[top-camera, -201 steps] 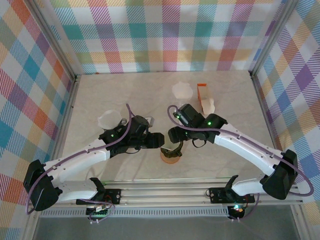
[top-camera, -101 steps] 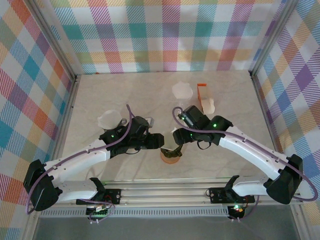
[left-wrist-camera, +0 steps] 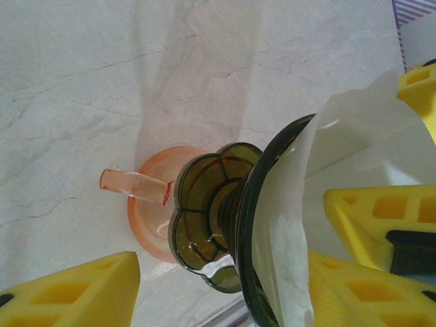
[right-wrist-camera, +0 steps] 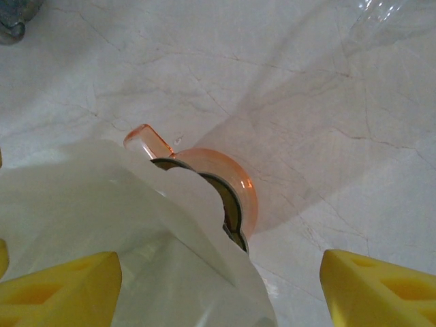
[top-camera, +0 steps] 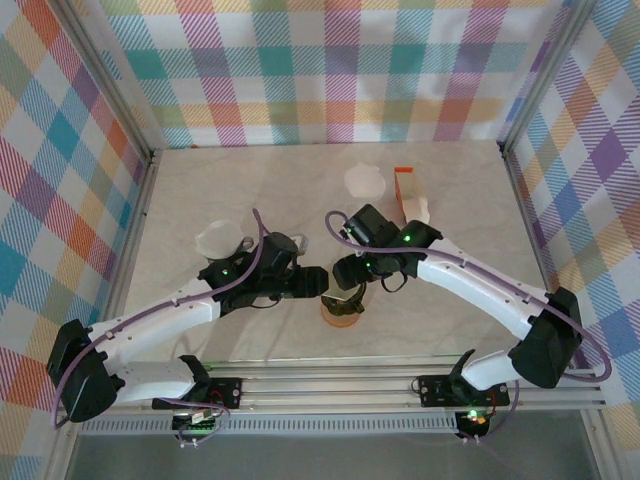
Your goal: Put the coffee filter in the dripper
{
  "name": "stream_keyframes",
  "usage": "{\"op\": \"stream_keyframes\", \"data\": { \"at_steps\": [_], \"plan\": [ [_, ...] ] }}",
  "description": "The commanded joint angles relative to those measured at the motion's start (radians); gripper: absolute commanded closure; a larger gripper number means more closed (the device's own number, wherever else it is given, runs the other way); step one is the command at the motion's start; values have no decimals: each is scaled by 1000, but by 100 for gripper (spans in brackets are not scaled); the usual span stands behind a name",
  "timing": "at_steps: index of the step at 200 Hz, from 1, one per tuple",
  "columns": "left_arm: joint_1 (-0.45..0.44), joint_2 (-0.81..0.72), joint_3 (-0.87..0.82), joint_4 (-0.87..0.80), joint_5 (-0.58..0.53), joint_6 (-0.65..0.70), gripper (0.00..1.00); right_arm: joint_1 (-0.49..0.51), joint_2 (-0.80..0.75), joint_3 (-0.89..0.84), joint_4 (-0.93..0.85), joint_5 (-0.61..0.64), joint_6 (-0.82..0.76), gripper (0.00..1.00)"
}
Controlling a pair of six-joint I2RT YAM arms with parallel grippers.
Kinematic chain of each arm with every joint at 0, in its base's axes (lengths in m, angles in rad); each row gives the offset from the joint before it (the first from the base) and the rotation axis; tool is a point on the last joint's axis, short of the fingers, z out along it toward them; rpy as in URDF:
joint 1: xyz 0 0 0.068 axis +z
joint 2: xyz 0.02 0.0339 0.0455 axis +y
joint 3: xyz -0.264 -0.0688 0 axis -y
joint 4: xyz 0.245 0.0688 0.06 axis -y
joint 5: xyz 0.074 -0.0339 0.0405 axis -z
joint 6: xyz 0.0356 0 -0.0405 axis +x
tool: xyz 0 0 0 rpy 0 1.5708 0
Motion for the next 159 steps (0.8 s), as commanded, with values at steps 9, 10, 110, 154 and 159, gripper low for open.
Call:
{"op": "stream_keyframes", "data": {
  "at_steps": [9, 10, 110, 154, 159],
  "plan": [
    [7, -16, 3, 5, 4, -10, 38, -3, 34, -14, -17, -26, -22, 24],
    [6, -16, 4, 5, 4, -10, 38, -3, 36, -14, -16, -26, -22, 24],
    [7, -118, -5, -1, -12, -46, 36, -2, 113, -84, 60, -7, 1, 26],
    [6, -109, -19, 12, 12, -48, 34, -3, 141, -110, 94, 4, 18, 26],
    [6, -104, -21, 13, 15, -48, 34, -3, 141, -111, 95, 3, 18, 26]
  ]
}}
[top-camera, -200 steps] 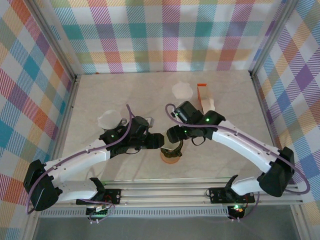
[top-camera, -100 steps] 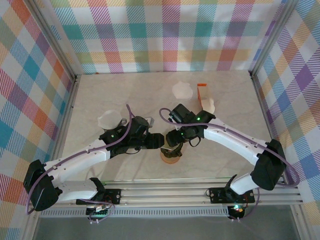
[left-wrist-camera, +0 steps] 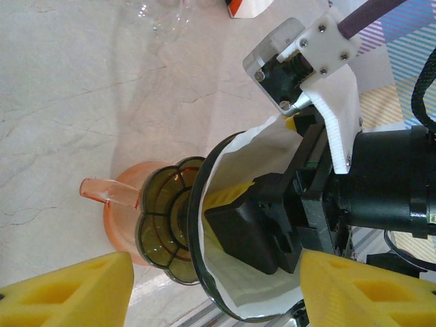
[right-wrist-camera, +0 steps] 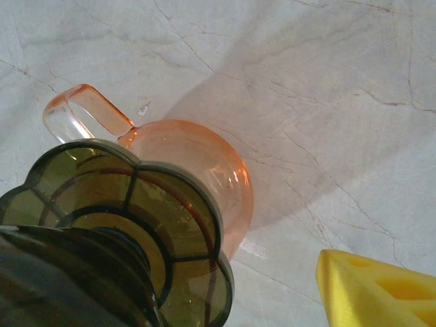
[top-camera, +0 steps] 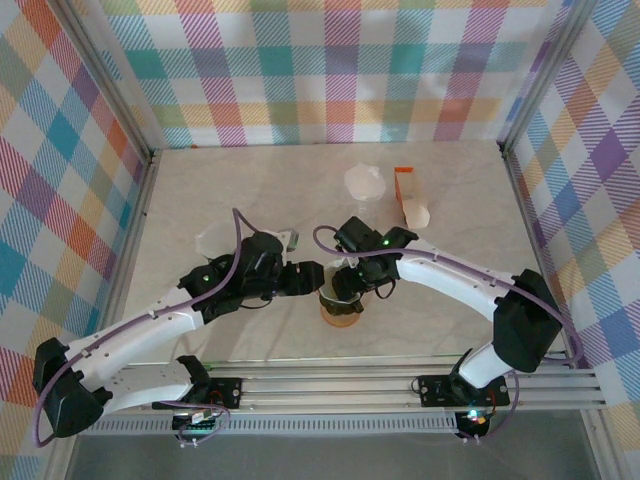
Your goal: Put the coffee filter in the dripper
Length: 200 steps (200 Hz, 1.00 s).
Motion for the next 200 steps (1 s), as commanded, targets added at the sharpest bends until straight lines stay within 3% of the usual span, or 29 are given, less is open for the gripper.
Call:
{"op": "stream_keyframes", "data": {
  "at_steps": [1, 86, 126, 167, 200],
  "plan": [
    [7, 13, -22, 11, 18, -8, 34, -3, 26, -22, 29, 11, 20, 26],
    [7, 85, -26, 29, 13, -11, 39, -2, 17, -37, 37, 10, 26, 26],
    [6, 81, -29, 13, 5, -17, 57, -3, 13, -42, 41, 11, 30, 26],
    [4, 87, -23, -9, 1, -16, 59, -2, 5, -42, 43, 14, 32, 26],
    [0, 93, -22, -9, 6, -16, 68, -3, -4, -46, 48, 17, 37, 26]
  ]
}}
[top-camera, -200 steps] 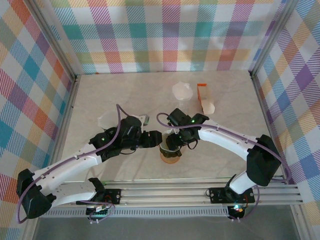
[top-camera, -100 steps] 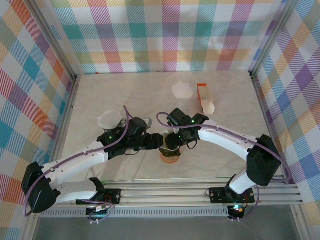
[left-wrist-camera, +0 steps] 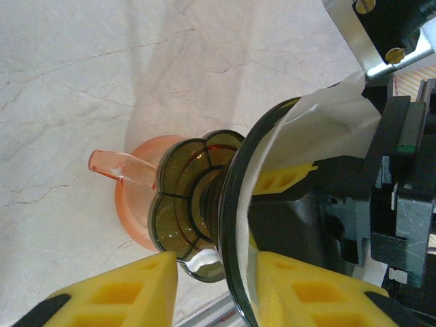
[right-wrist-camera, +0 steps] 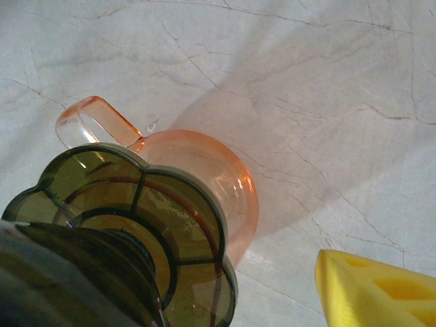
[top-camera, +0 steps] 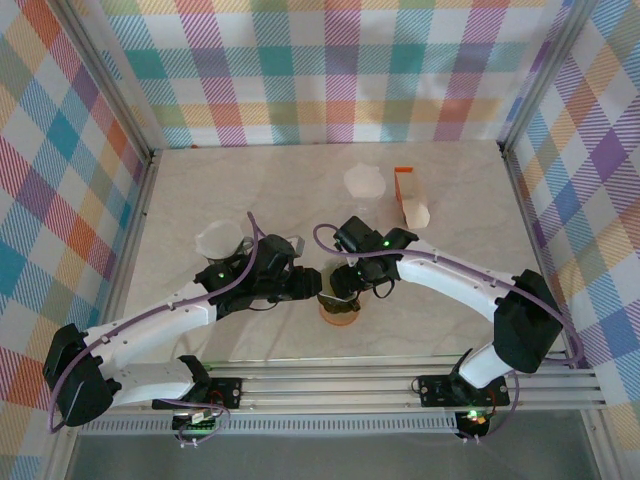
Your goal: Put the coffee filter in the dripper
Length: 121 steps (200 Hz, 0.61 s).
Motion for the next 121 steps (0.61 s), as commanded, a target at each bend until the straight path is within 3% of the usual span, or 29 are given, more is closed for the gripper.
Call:
{"op": "stream_keyframes", "data": {
  "at_steps": [1, 121],
  "plan": [
    [-2, 9, 4, -15, -10, -1, 68, -2, 2, -33, 5, 18, 19, 26],
    [-12, 8, 6, -11, -18, -5, 68, -3, -161, -17, -6, 43, 37, 24]
  ]
}}
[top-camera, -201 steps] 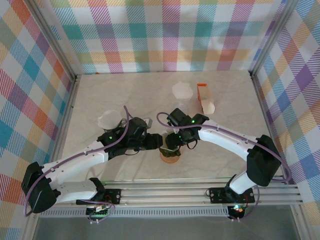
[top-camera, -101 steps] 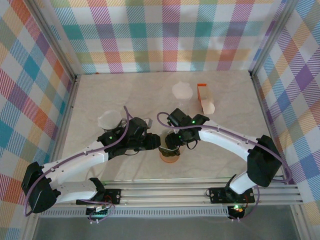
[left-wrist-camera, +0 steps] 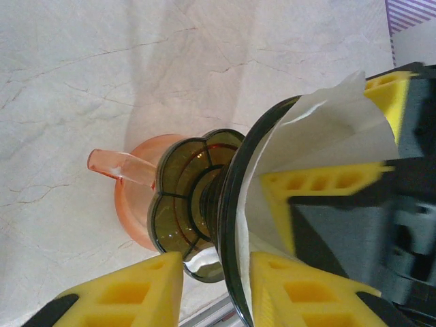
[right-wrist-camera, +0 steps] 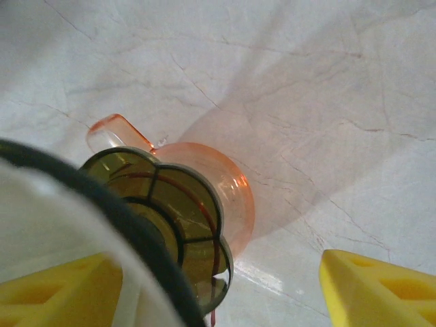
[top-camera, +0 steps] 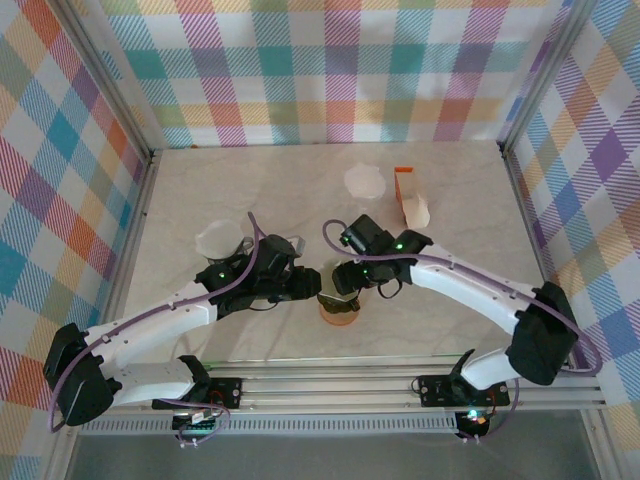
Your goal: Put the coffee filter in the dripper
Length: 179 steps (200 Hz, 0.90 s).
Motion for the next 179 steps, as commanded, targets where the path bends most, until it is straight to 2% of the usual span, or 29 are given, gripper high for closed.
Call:
{"op": "stream_keyframes", "data": {
  "at_steps": [1, 104, 179],
  "plan": [
    [-9, 3, 6, -10, -17, -4, 68, -3, -55, -1, -21, 24, 16, 24],
    [-11, 1, -4, -15, -31, -9, 68, -14, -127, -64, -77, 104, 36, 25],
    [-11, 7, 6, -10, -26, -11, 64, -13, -165, -12, -28, 25, -1, 24]
  ]
}}
